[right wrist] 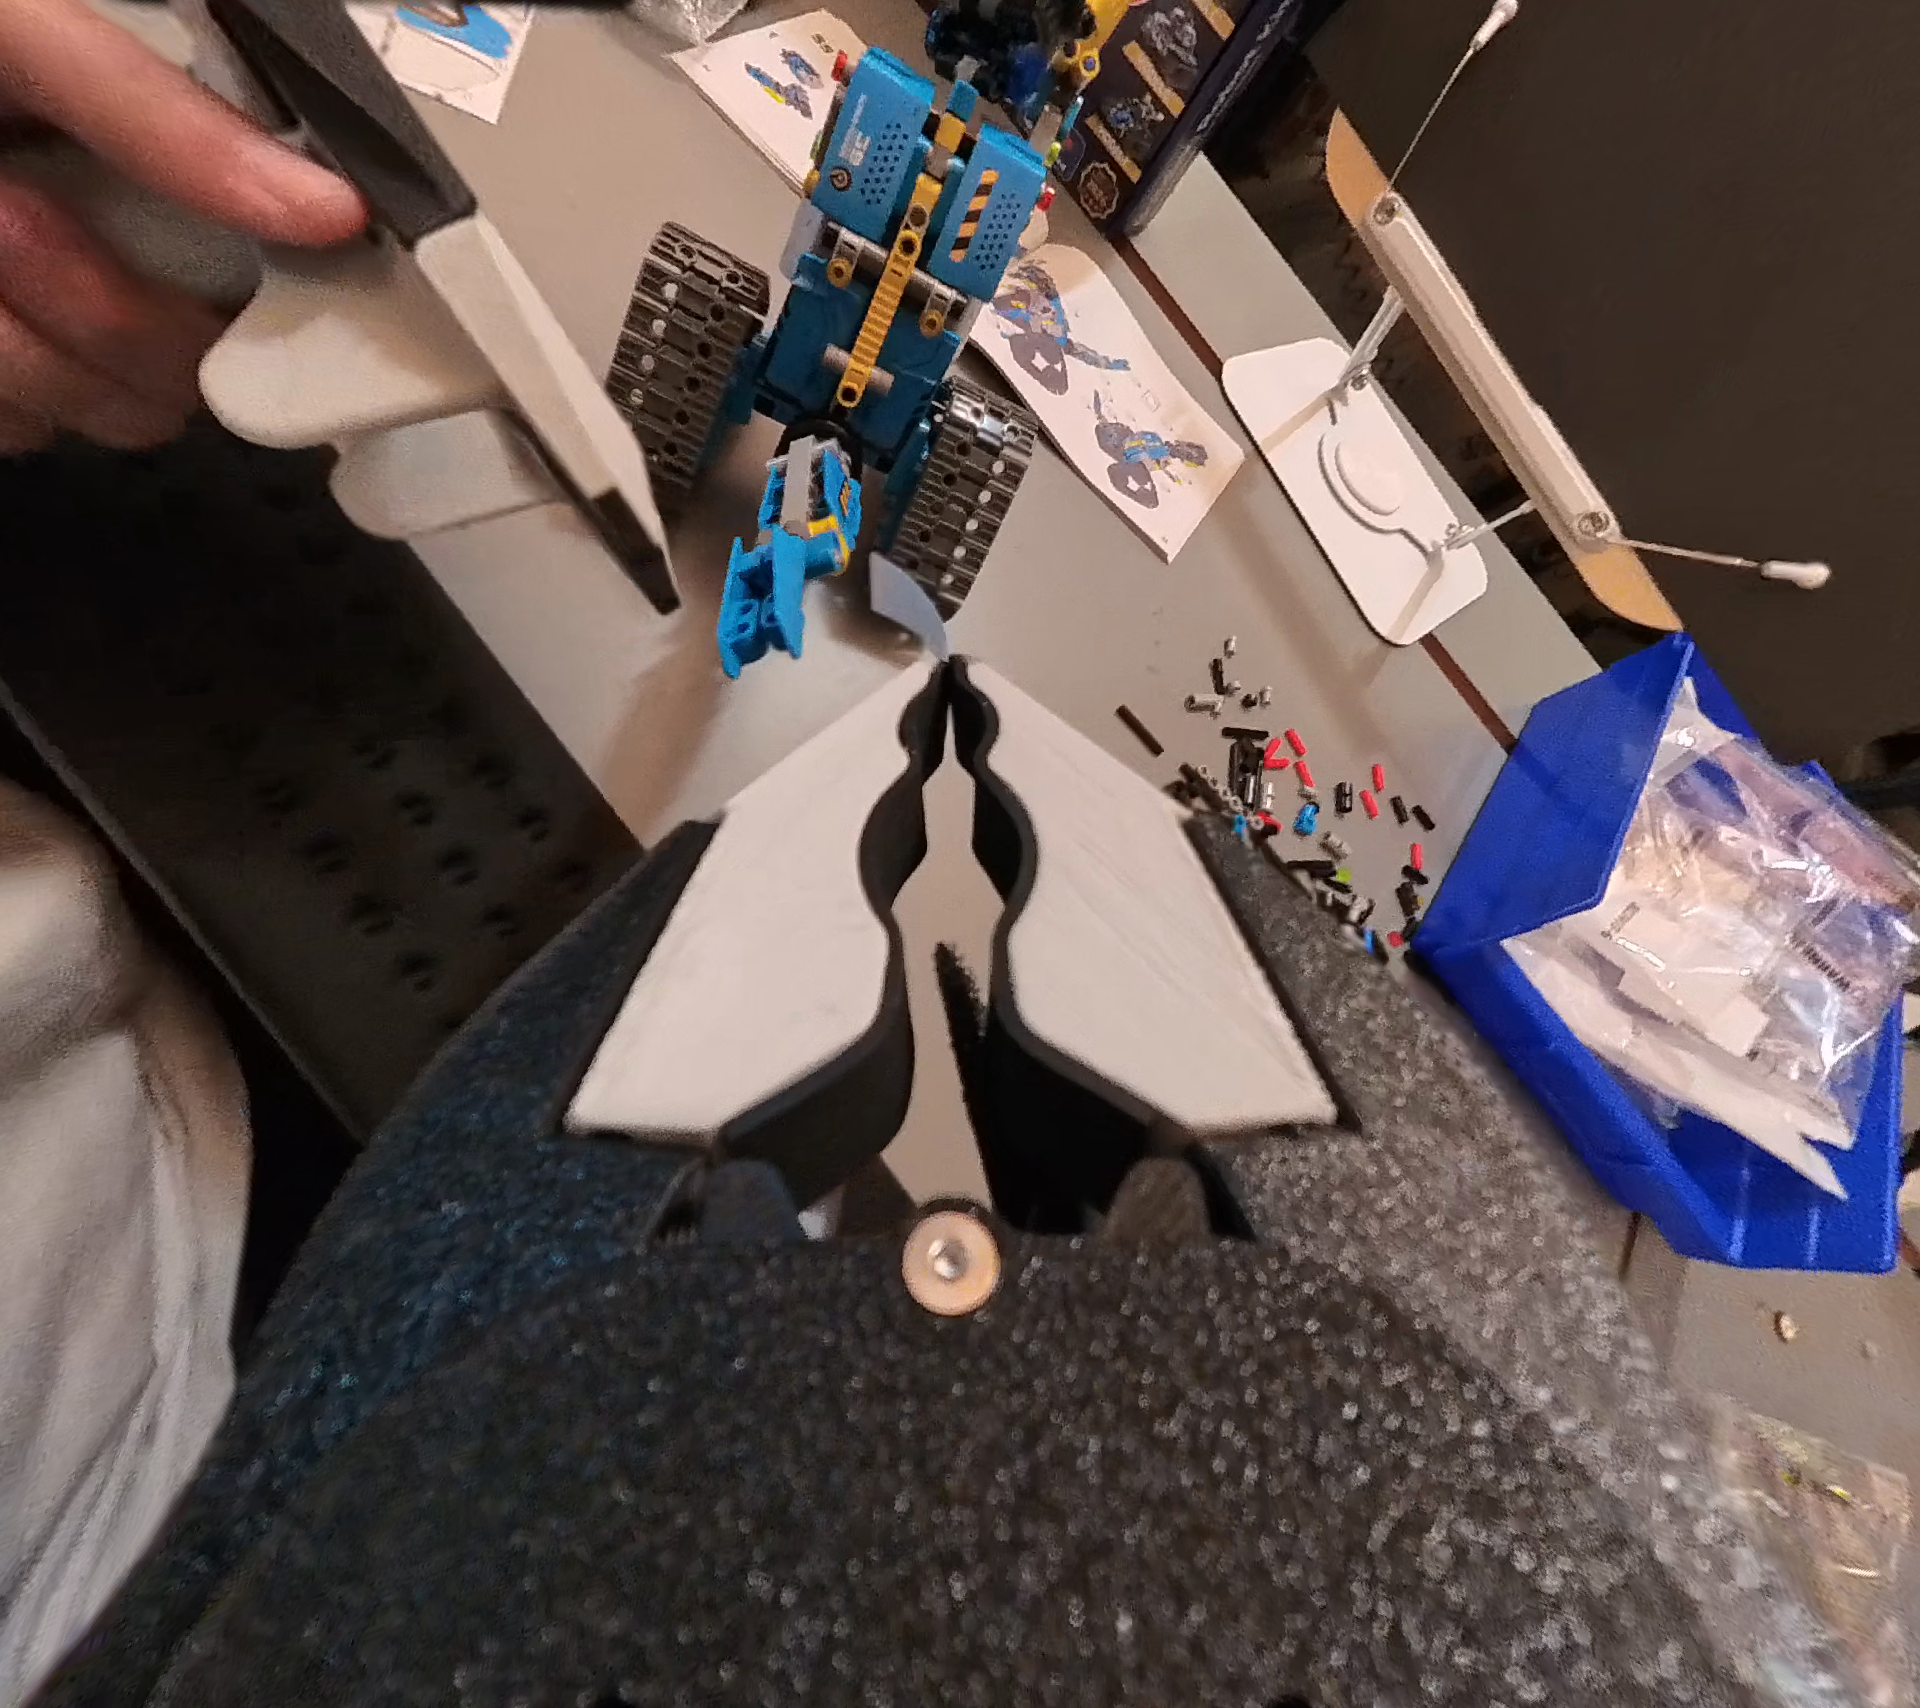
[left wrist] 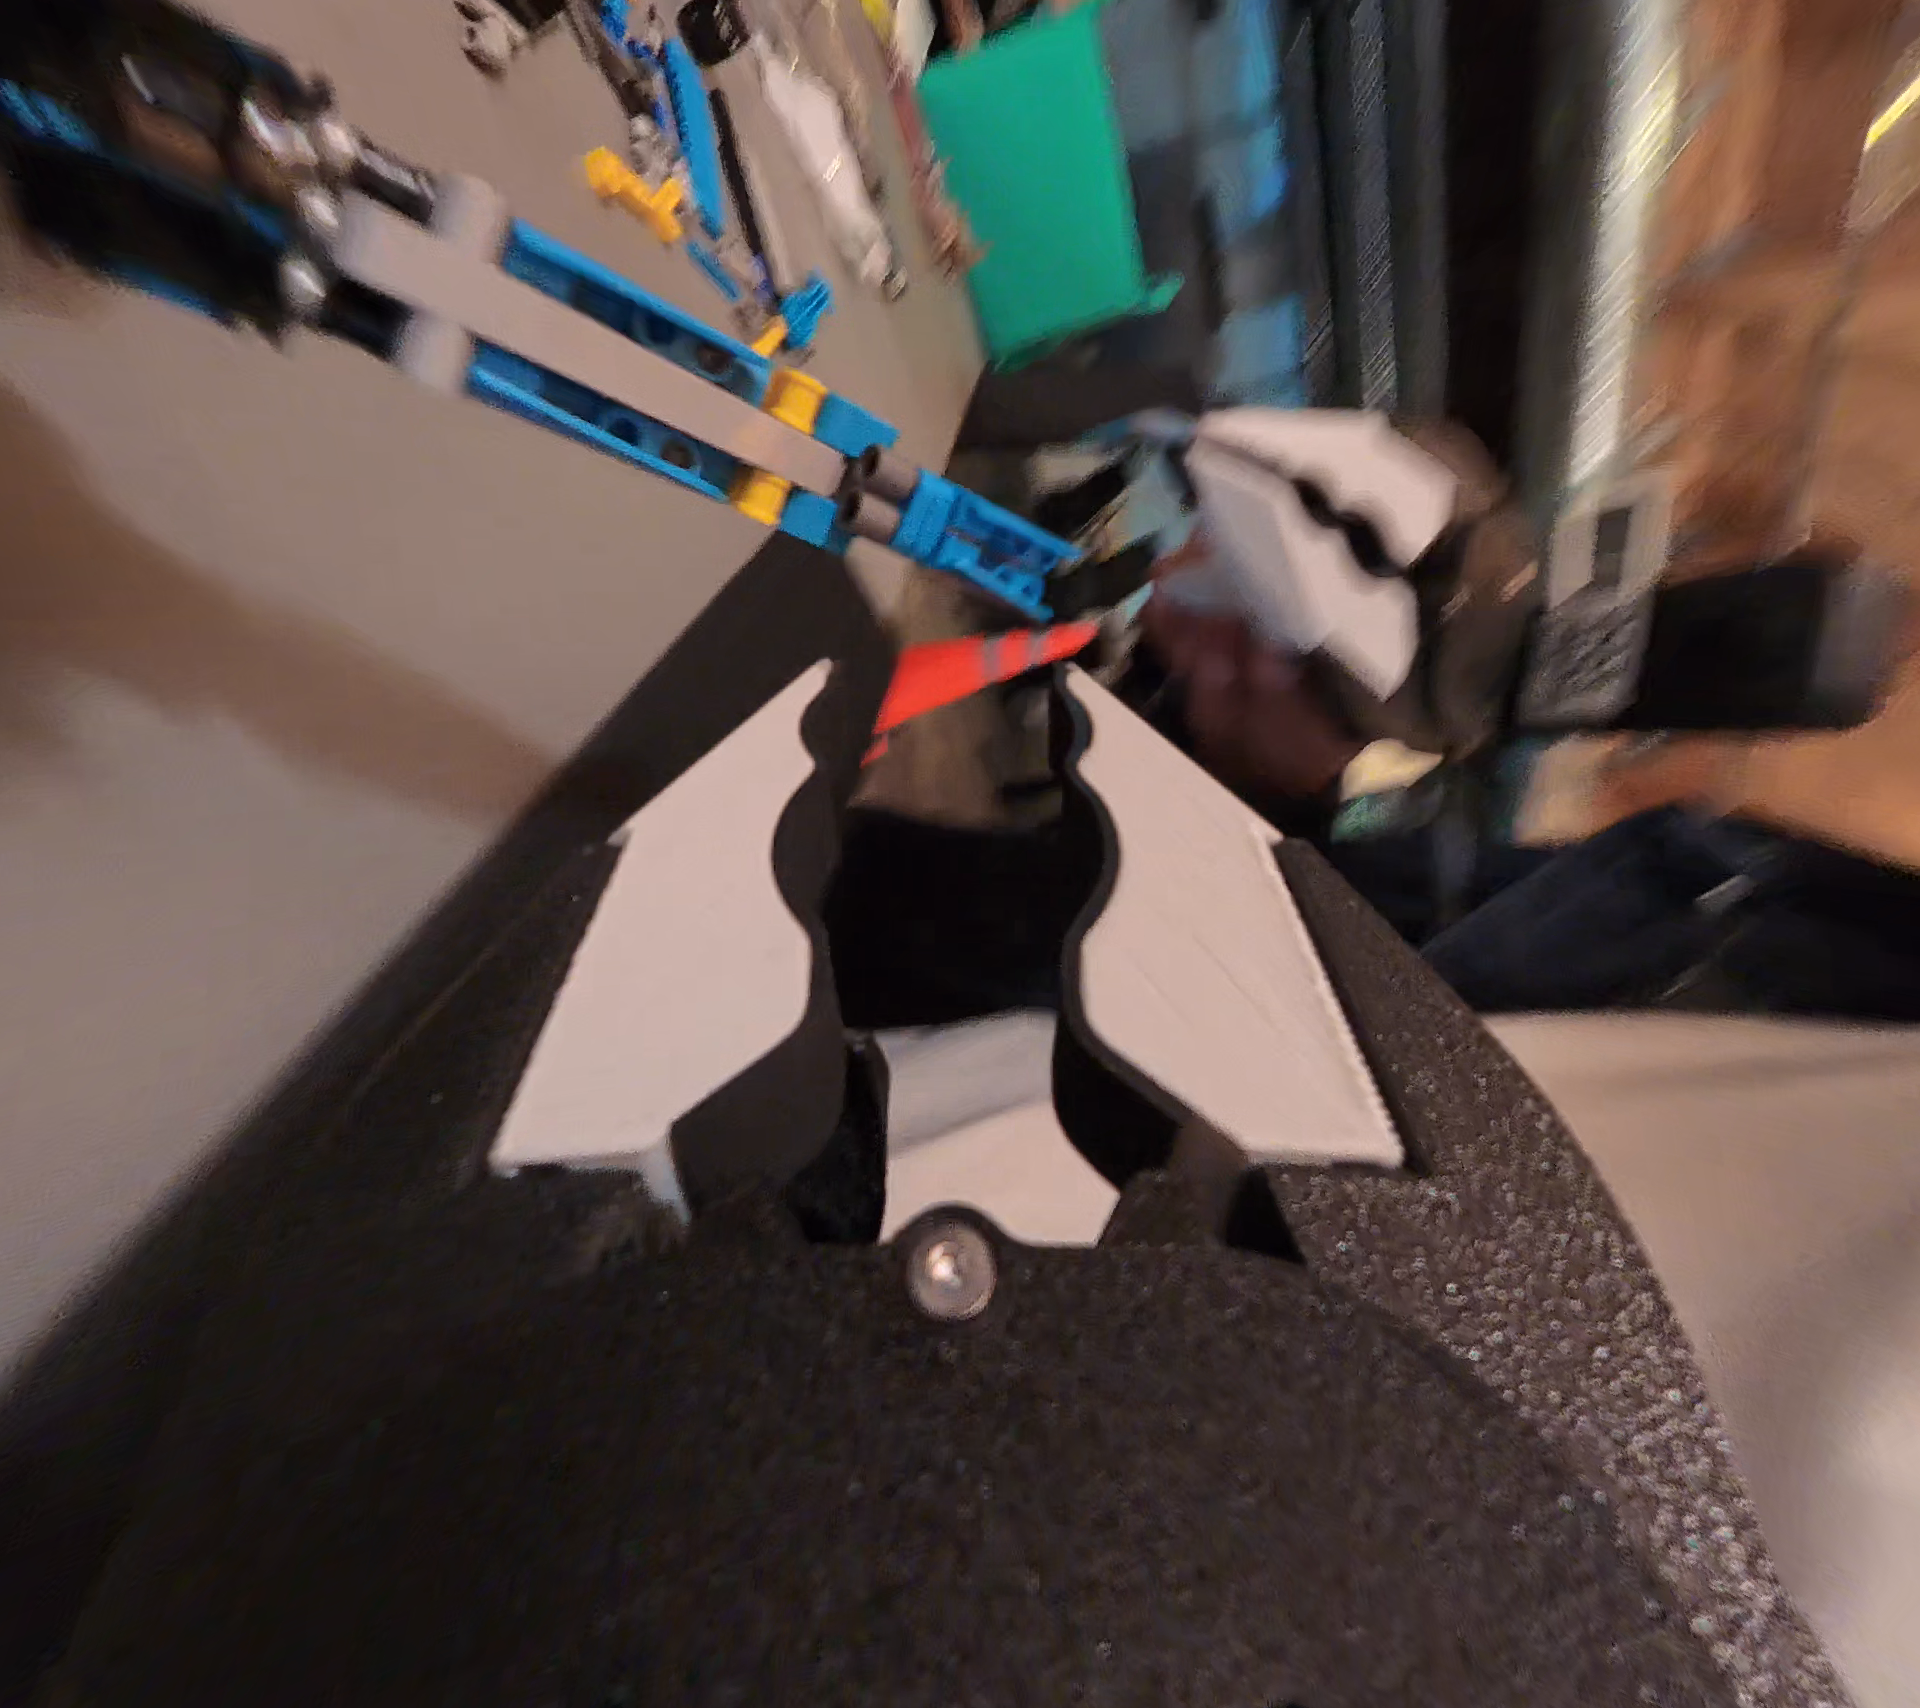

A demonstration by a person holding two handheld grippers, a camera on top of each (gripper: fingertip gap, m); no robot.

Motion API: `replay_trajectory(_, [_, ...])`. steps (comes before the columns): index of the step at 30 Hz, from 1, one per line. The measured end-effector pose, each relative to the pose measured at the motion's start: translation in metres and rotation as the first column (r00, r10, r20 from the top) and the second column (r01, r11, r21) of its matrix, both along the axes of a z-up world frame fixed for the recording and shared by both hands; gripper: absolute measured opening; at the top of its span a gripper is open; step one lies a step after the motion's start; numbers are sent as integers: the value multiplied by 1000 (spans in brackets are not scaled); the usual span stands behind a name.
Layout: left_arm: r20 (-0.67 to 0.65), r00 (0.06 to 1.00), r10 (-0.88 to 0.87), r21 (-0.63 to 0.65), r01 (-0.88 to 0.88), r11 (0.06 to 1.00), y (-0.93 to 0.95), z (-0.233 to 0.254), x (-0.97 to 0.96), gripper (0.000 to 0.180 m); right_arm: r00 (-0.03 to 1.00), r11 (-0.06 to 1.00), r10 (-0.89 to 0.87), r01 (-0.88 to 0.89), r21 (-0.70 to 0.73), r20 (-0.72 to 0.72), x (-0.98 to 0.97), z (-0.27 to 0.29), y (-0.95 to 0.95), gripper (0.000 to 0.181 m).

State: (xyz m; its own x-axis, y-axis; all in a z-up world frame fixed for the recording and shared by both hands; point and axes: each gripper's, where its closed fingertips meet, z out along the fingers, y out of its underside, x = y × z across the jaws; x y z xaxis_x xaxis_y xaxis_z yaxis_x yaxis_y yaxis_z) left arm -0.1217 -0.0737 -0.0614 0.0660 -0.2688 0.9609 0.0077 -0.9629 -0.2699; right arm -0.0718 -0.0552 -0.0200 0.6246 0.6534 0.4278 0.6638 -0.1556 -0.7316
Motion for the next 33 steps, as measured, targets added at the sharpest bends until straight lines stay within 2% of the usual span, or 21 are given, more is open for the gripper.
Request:
replay_trajectory(2, [108, 991, 77, -115, -64, 991, 3, 11, 5, 37, 1000, 1000, -21, 21, -13, -23, 3, -2, -3, 0])
replay_trajectory(4, [128, 979, 160, -189, -134, 973, 9, 9, 7, 36, 999, 999, -31, 30, -22, -28, 6, -5, -5, 0])
replay_trajectory(6, [116, 968, 223, -232, -192, 954, 15, 2, 8, 23, 999, 999, -31, 31, -26, -29, 8, -7, -5, 0])
replay_trajectory(12, [117, 957, 266, -262, -229, 938, 21, -4, 12, 19, 999, 1000, -3, 2, -18, -39, 5, -6, -4, 0])
replay_trajectory(15, [127, 958, 259, -278, -216, 936, 18, -8, 16, 10, 999, 999, 33, -33, -1, -39, -2, -6, -4, 0])
replay_trajectory(17, [190, 944, 272, -329, -200, 923, 17, -9, 18, 9, 996, 996, 83, -84, 32, 20, -6, -8, -5, 0])
replay_trajectory(21, [293, 916, 276, -305, -184, 935, 16, -11, 21, 8, 975, 975, 137, -163, 152, 173, -12, -6, -2, 0])
replay_trajectory(25, [379, 872, 310, -370, -164, 914, 15, -15, 22, 7, 937, 934, 187, -263, 241, 295, -13, -6, 3, 0])
replay_trajectory(30, [375, 879, 293, -335, -166, 928, 13, -17, 24, 8, 870, 899, 213, -352, 260, 444, -15, -24, 6, 0])
replay_trajectory(33, [356, 887, 295, -292, -194, 936, 14, -17, 20, 15, 861, 892, 221, -369, 262, 458, -18, -27, 3, 0])
